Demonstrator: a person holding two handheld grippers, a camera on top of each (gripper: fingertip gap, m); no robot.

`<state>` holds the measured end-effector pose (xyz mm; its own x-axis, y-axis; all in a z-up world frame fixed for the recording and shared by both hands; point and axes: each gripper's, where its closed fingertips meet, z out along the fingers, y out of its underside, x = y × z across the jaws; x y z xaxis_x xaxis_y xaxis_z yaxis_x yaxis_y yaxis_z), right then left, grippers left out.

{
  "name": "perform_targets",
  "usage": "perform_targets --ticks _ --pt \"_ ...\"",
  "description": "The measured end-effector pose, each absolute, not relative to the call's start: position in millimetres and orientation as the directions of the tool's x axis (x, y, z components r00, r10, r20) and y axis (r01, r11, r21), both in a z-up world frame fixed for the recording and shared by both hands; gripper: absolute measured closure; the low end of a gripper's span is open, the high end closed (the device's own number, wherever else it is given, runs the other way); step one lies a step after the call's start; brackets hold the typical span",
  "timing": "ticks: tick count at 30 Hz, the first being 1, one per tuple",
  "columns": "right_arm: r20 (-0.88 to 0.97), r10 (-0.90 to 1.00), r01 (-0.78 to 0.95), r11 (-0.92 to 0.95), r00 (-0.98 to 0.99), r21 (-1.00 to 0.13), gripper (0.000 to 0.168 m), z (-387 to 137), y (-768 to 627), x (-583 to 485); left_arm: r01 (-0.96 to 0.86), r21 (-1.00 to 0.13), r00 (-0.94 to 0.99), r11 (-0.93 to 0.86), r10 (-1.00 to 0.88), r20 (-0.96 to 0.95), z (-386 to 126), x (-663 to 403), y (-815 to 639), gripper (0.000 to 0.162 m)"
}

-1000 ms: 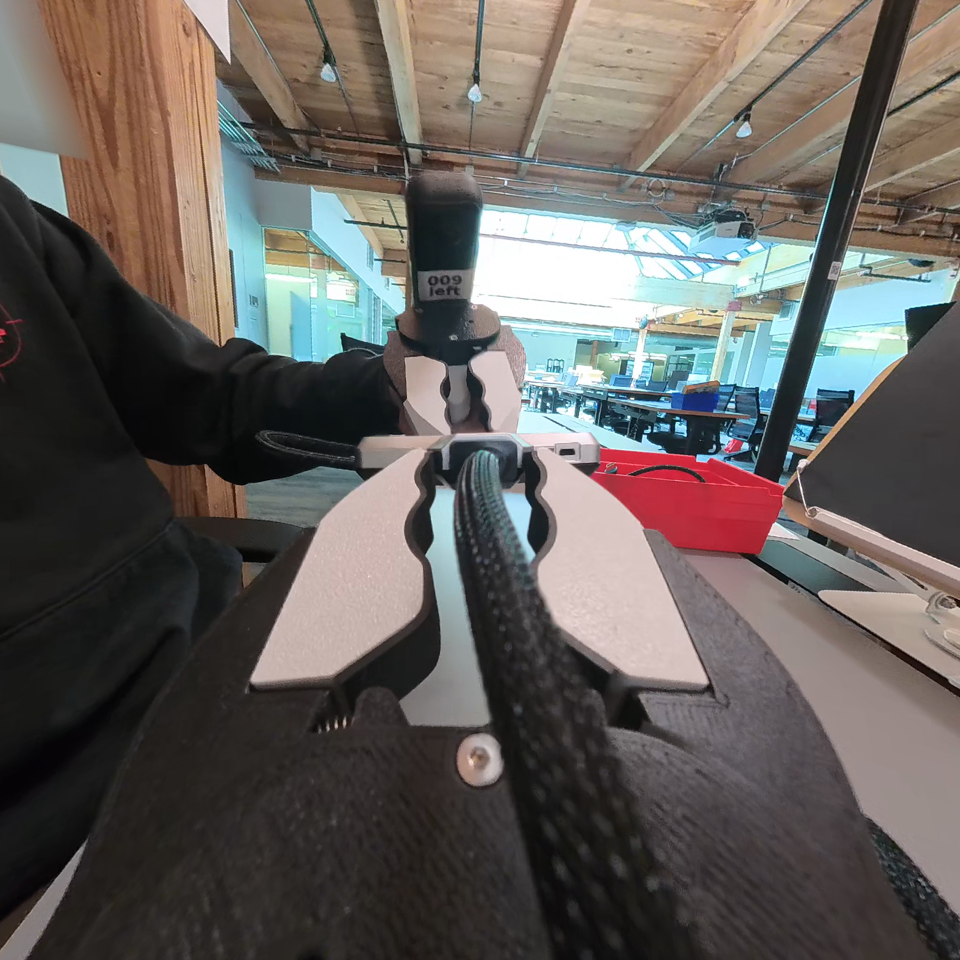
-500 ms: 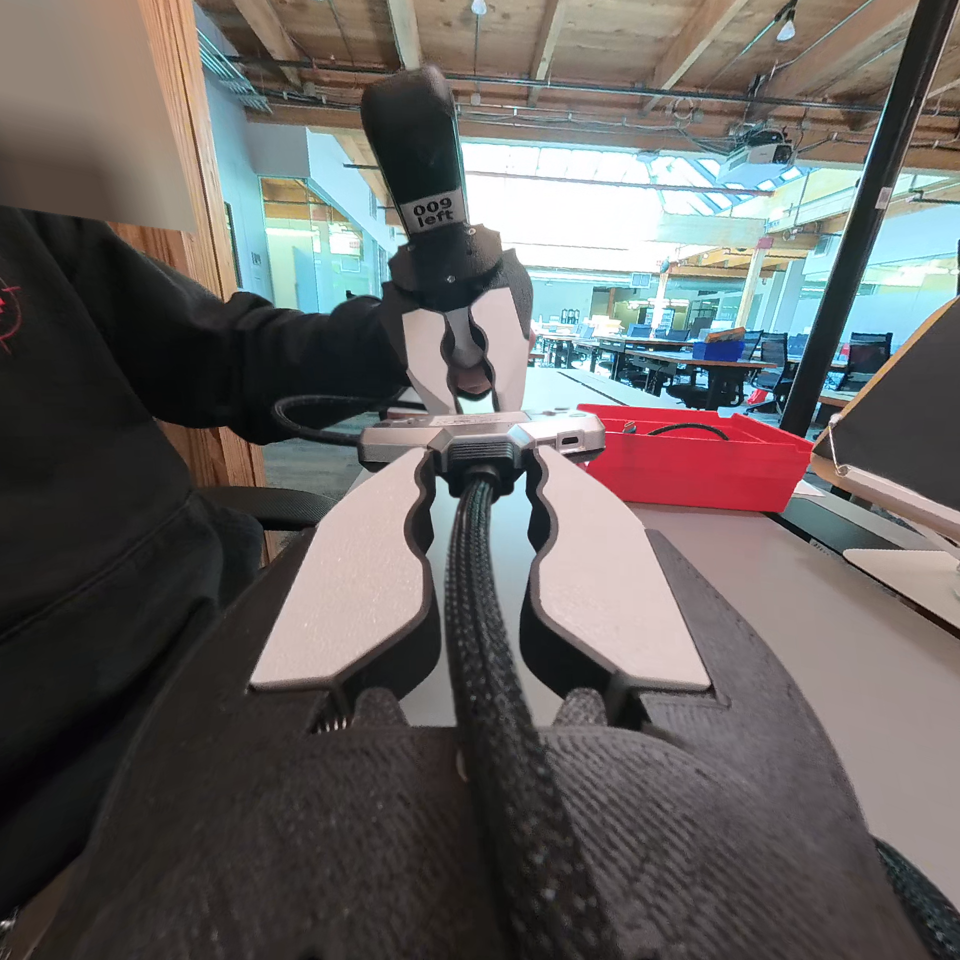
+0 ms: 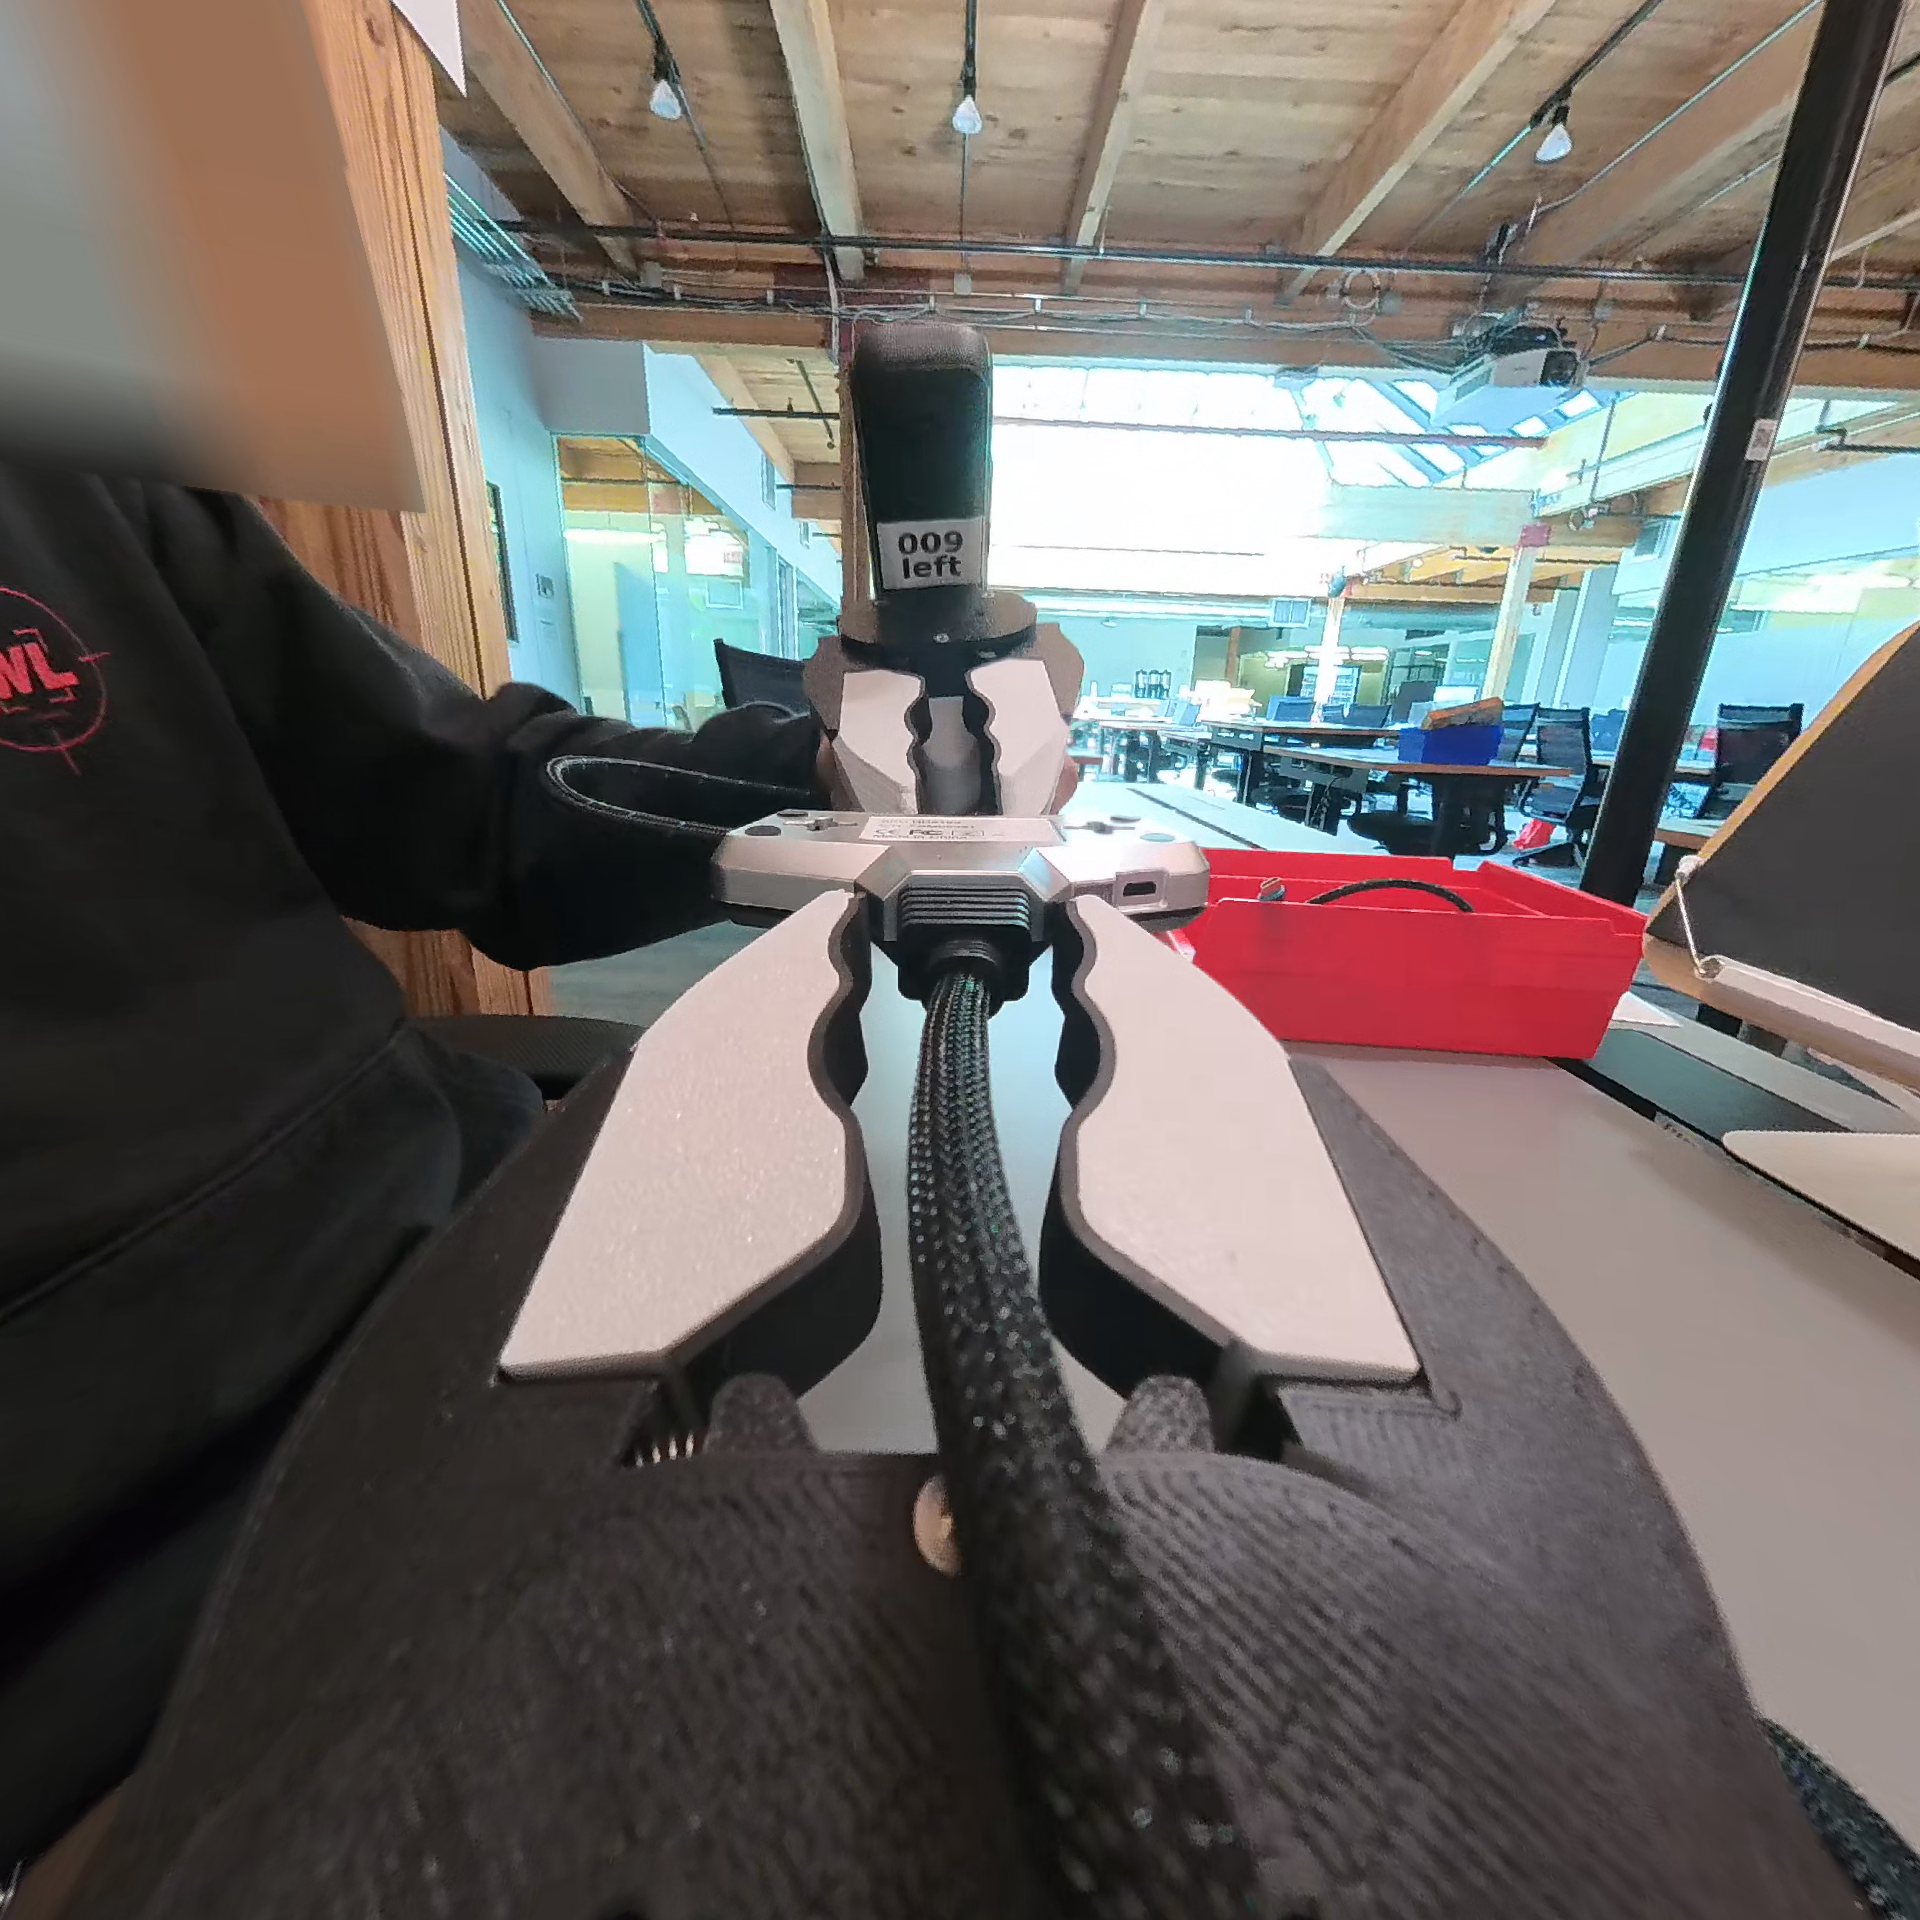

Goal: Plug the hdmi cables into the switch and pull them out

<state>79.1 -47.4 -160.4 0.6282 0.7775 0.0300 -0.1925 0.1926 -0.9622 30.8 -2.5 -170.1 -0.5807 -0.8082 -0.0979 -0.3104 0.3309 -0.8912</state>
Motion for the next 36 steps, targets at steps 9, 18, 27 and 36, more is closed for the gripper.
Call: perform_targets --ticks 9,18,27,36 --pt "0.031 0.764 -0.143 0.160 0.644 -0.977 0.133 -165.6 -46.8 81.3 -0.319 -0.859 -0.588 0.401 -0.794 -0.152 -172.3 34.9 -0.9 0.143" --pt "0.020 0.757 -0.127 0.135 0.653 -0.983 0.133 -172.9 -43.6 82.1 -0.350 -0.810 -0.596 0.471 -0.779 -0.195 -176.9 37.2 2.2 0.143" --pt "0.151 0.750 0.007 0.191 0.644 -0.982 0.132 -157.4 -50.8 66.0 -0.392 -0.736 -0.680 0.552 -0.713 -0.172 -231.7 46.6 -24.7 0.142" --pt "0.068 0.724 -0.135 0.218 0.686 -0.967 0.133 -154.7 -52.4 93.7 -0.265 -0.875 -0.617 0.406 -0.769 -0.170 -175.4 48.7 -5.5 0.143"
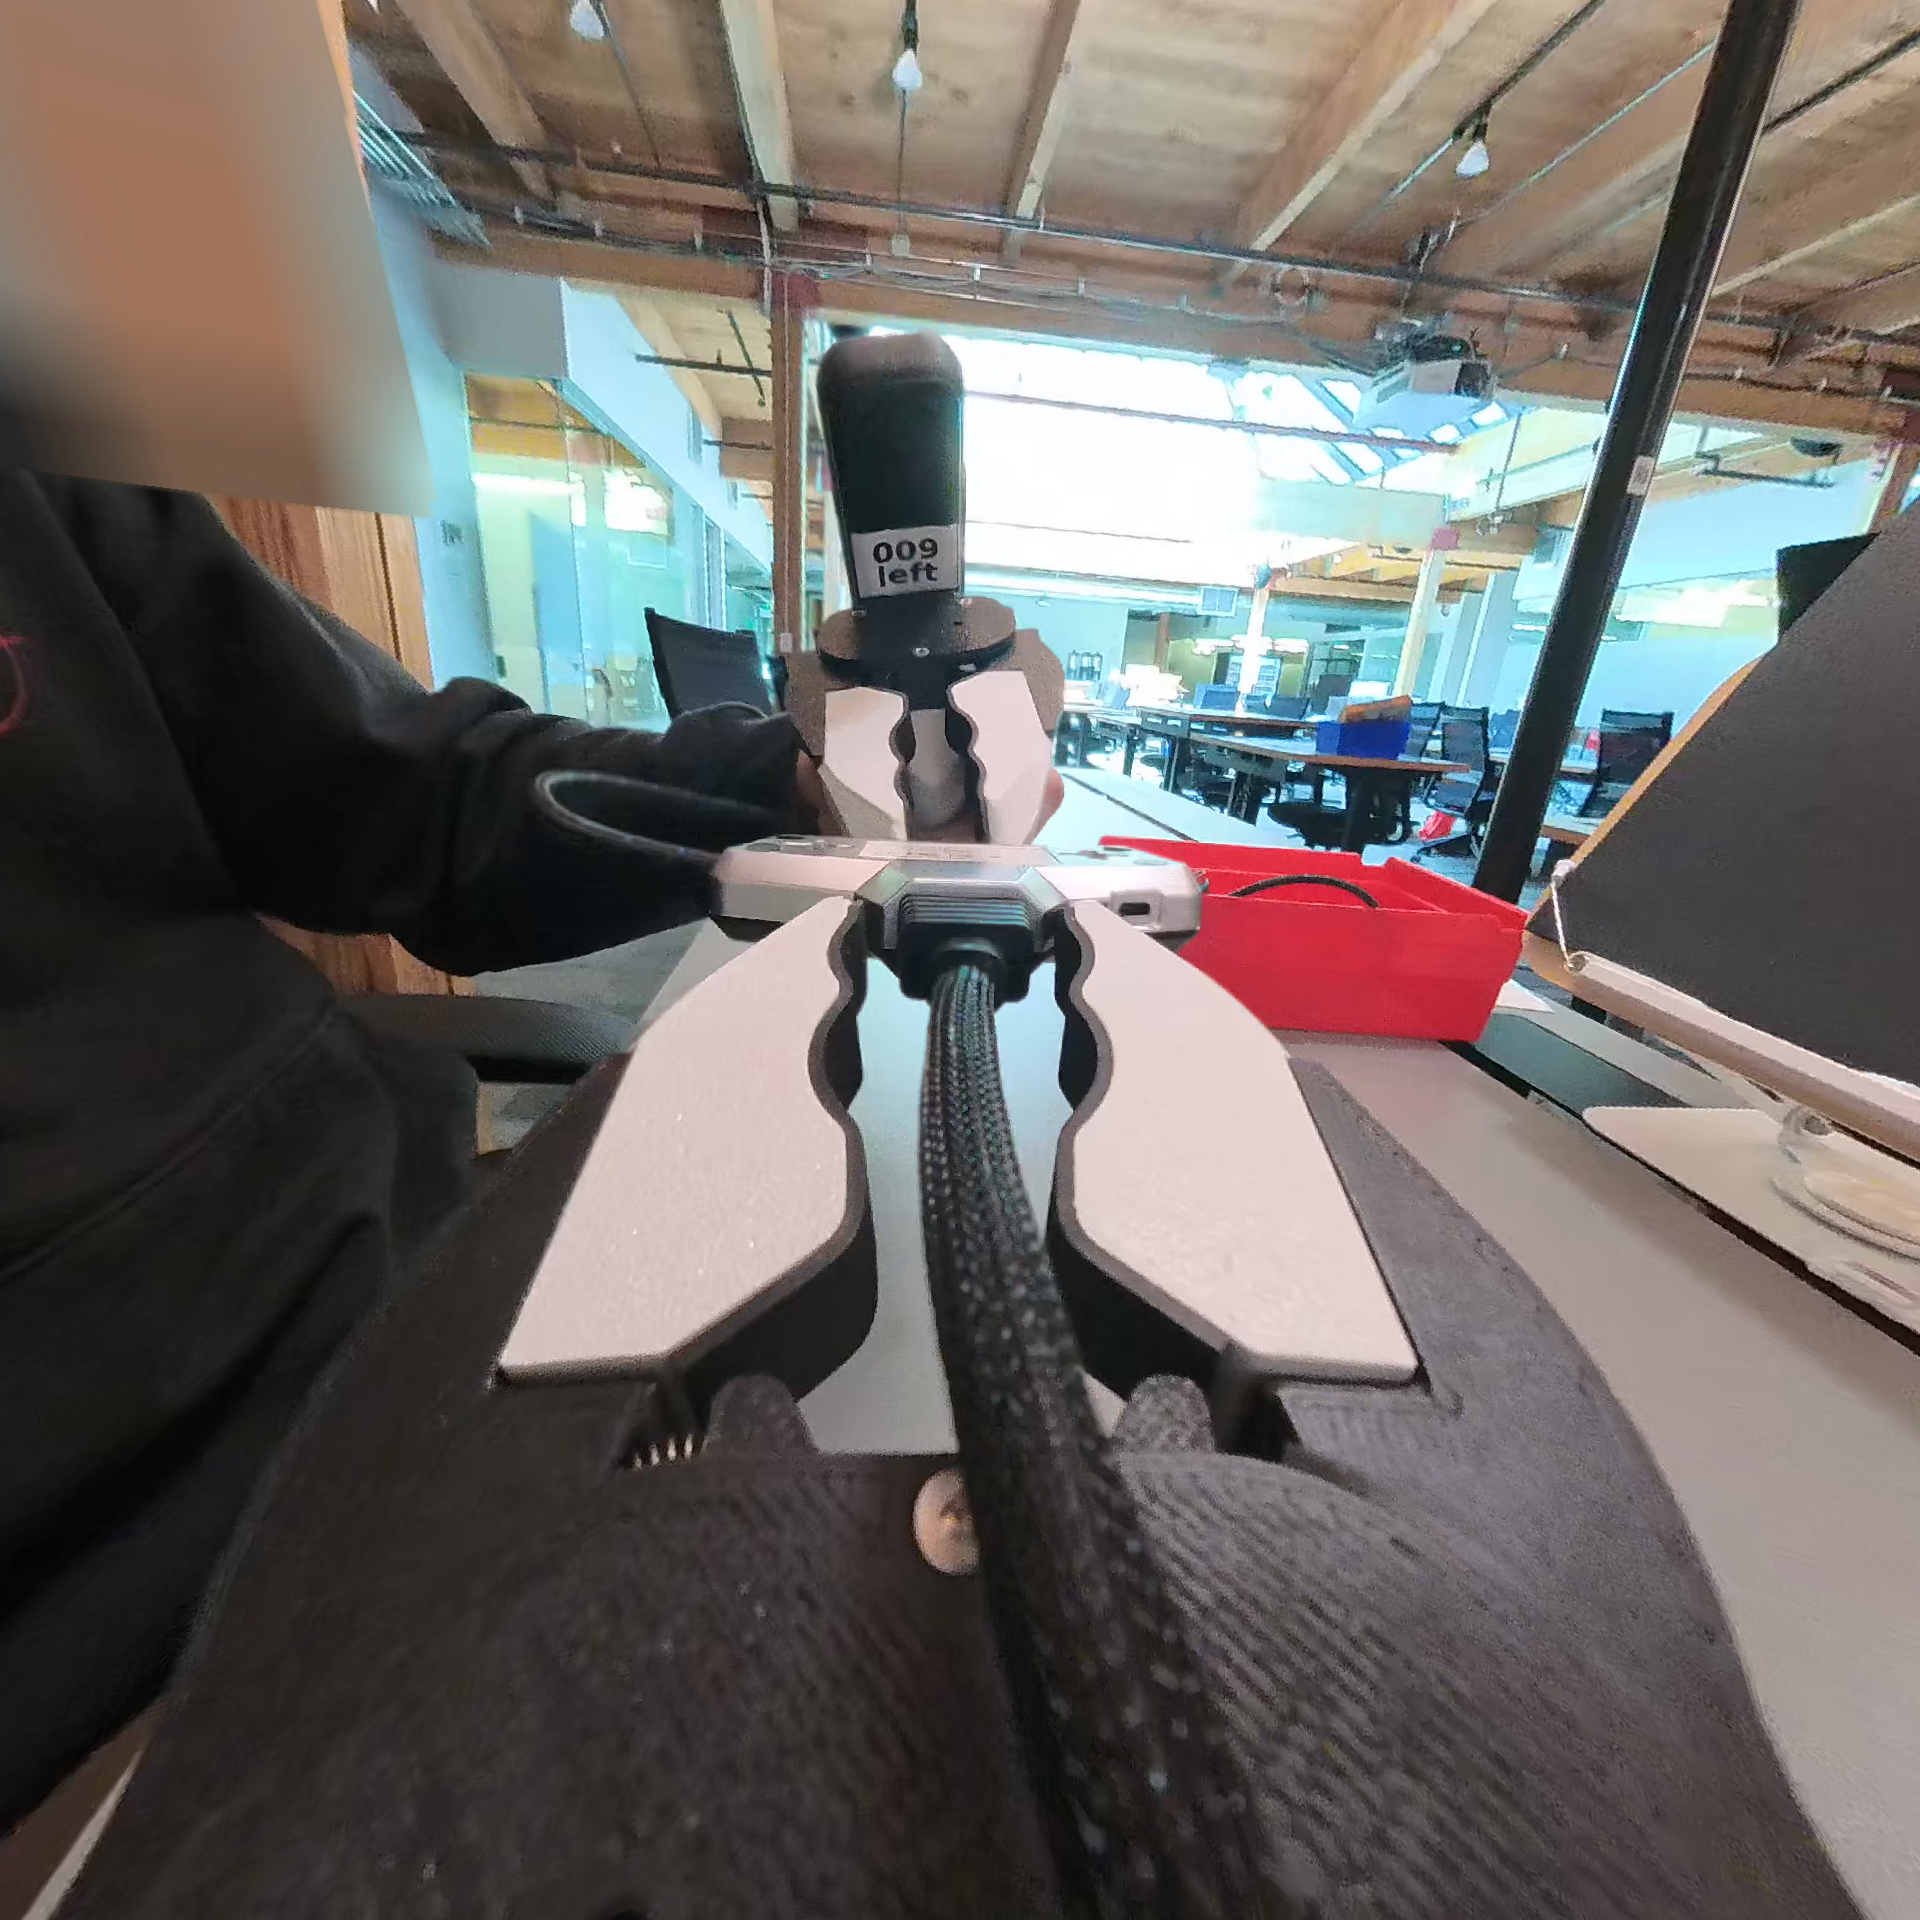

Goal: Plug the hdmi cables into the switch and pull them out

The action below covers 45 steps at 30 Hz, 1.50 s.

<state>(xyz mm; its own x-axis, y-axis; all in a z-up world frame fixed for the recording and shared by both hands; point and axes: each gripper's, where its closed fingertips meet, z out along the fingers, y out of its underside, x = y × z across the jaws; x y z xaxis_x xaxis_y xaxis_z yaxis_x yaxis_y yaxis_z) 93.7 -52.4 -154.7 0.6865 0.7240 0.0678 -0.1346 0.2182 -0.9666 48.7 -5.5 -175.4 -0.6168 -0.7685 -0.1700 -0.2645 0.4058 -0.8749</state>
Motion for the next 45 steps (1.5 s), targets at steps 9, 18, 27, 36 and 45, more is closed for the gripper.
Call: perform_targets --ticks 9,18,27,36,45 --pt "0.049 0.738 -0.163 0.213 0.673 -0.963 0.133 -151.1 -49.0 83.3 -0.283 -0.814 -0.652 0.507 -0.724 -0.224 -176.2 44.7 -9.0 0.143" --pt "0.039 0.720 -0.120 0.168 0.692 -0.979 0.122 -159.8 -48.5 90.6 -0.285 -0.816 -0.649 0.503 -0.728 -0.222 -170.8 44.6 -5.1 0.143" --pt "0.046 0.738 -0.104 0.156 0.674 -0.982 0.130 -161.5 -50.1 87.0 -0.293 -0.807 -0.658 0.513 -0.720 -0.219 -168.7 44.4 -5.9 0.144" --pt "0.080 0.804 0.132 0.001 0.589 -0.991 0.130 -202.4 -38.8 46.0 -0.111 -0.988 -0.694 0.109 -0.720 -0.001 -104.4 45.8 -35.9 0.162" --pt "0.089 0.677 0.005 0.125 0.731 -0.992 0.131 -195.5 -14.8 75.1 -0.296 -0.908 -0.473 0.298 -0.871 -0.132 -133.6 53.4 18.8 0.162"
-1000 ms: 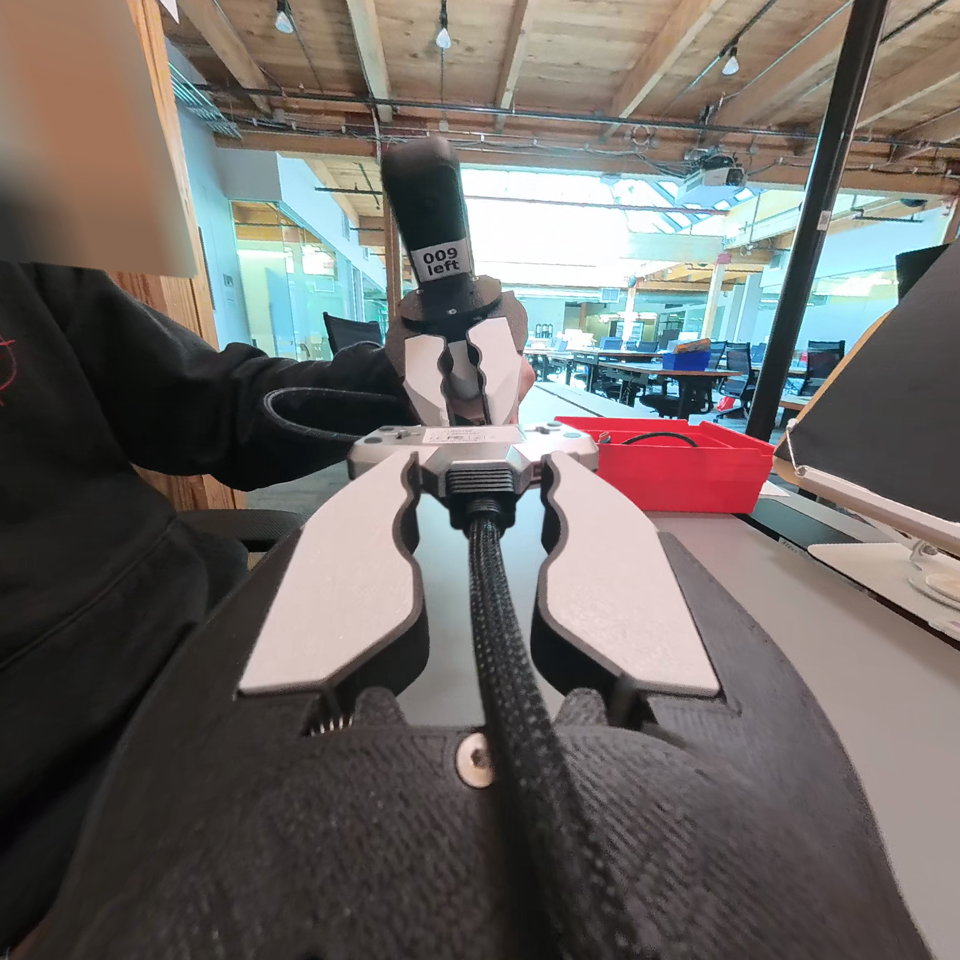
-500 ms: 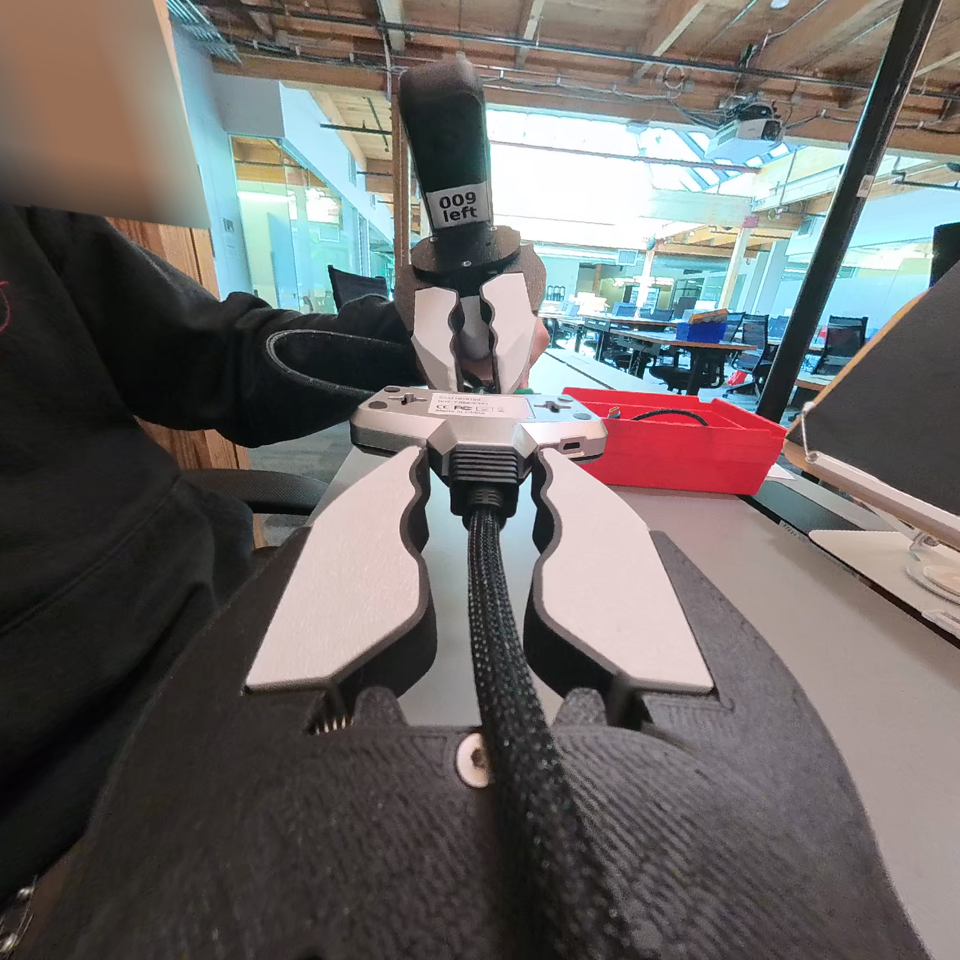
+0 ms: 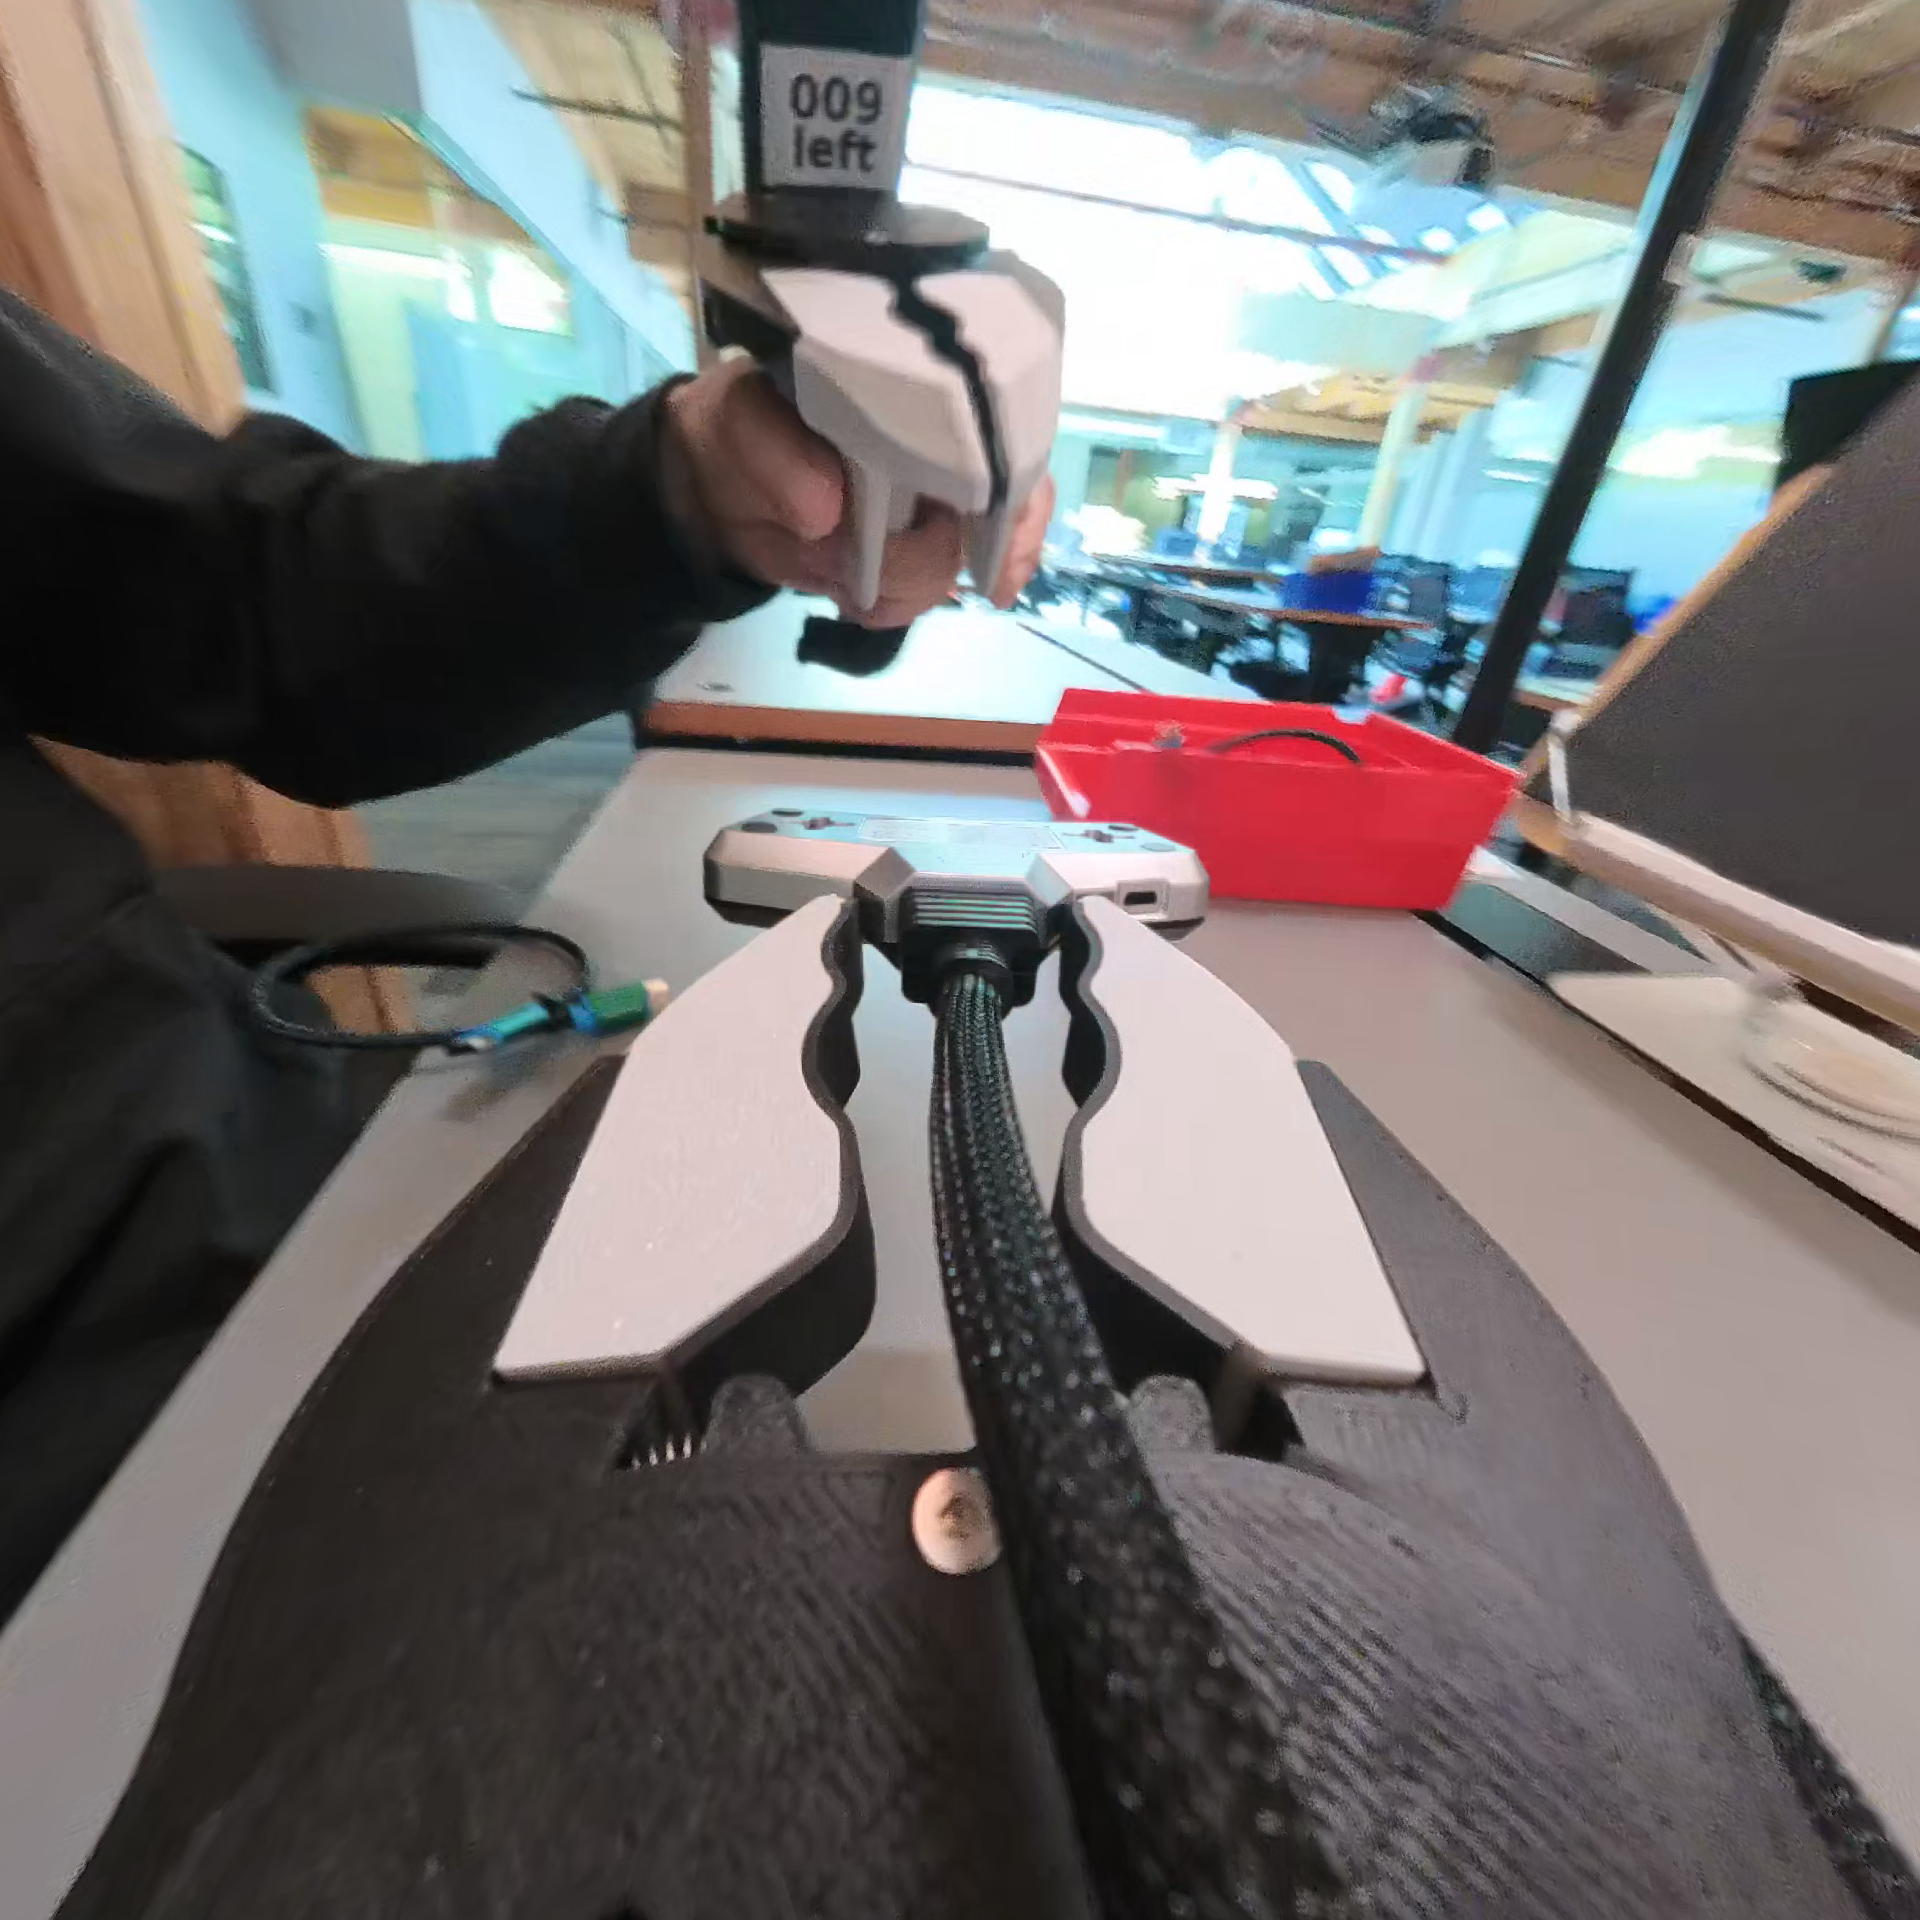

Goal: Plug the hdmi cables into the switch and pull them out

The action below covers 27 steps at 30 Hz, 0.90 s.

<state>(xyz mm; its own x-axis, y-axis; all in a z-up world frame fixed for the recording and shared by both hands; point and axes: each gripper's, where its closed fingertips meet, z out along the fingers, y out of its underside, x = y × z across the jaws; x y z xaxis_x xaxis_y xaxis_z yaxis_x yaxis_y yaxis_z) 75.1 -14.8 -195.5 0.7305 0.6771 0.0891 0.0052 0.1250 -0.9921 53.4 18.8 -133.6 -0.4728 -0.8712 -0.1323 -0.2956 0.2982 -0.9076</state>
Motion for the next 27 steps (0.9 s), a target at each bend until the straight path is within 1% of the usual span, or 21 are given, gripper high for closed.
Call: perform_targets --ticks 1,2,3,5,6,7,8,12,15,18,22,25,27 --pt "0.097 0.656 0.039 0.102 0.748 -0.994 0.131 -203.5 -13.7 82.5 -0.341 -0.891 -0.416 0.298 -0.898 -0.142 -147.7 51.5 39.5 0.157" --pt "0.098 0.644 0.060 0.081 0.758 -0.995 0.131 -211.7 -12.9 86.4 -0.383 -0.881 -0.360 0.277 -0.923 -0.134 -164.1 48.8 58.5 0.155" --pt "0.093 0.644 0.060 0.073 0.760 -0.996 0.131 -217.2 -13.1 87.4 -0.427 -0.874 -0.337 0.232 -0.938 -0.084 -181.8 42.7 70.2 0.155" --pt "0.072 0.658 0.048 0.055 0.749 -0.997 0.131 -222.4 -13.2 87.1 -0.468 -0.876 -0.317 0.117 -0.948 0.043 -206.0 27.6 77.5 0.148" --pt "0.077 0.652 0.054 0.056 0.754 -0.997 0.131 -223.2 -12.5 88.3 -0.466 -0.882 -0.343 0.075 -0.934 0.101 -211.8 16.6 72.5 0.148" --pt "0.076 0.655 0.053 0.055 0.752 -0.997 0.131 -223.1 -13.2 88.4 -0.466 -0.882 -0.413 0.065 -0.898 0.152 -216.4 0.4 60.3 0.144" --pt "0.075 0.657 0.049 0.059 0.750 -0.997 0.131 -222.0 -14.0 88.6 -0.468 -0.880 -0.481 0.078 -0.858 0.180 -220.5 -18.0 47.1 0.131" --pt "0.065 0.662 0.020 0.076 0.747 -0.997 0.131 -216.5 -16.6 91.9 -0.485 -0.852 -0.555 0.197 -0.823 0.125 -243.8 -81.4 12.4 0.126" --pt "0.061 0.674 0.000 0.091 0.737 -0.996 0.131 -211.9 -18.5 91.0 -0.514 -0.800 -0.609 0.309 -0.789 0.087 -272.3 -119.3 -17.7 0.130" --pt "0.062 0.685 -0.016 0.107 0.726 -0.994 0.131 -206.6 -20.2 87.3 -0.543 -0.736 -0.605 0.404 -0.796 0.009 -305.1 -133.2 -24.5 0.137" --pt "0.067 0.705 -0.016 0.111 0.706 -0.994 0.131 -204.4 -22.8 79.0 -0.543 -0.709 -0.614 0.450 -0.789 -0.031 -324.8 -134.7 -29.6 0.138" --pt "0.071 0.720 -0.010 0.107 0.691 -0.994 0.131 -204.9 -23.3 73.3 -0.566 -0.660 -0.598 0.494 -0.797 -0.083 -341.3 -128.7 -22.3 0.141" --pt "0.069 0.724 -0.009 0.104 0.687 -0.995 0.131 -205.8 -22.9 71.6 -0.556 -0.670 -0.598 0.492 -0.797 -0.089 -343.6 -121.5 -24.2 0.142"
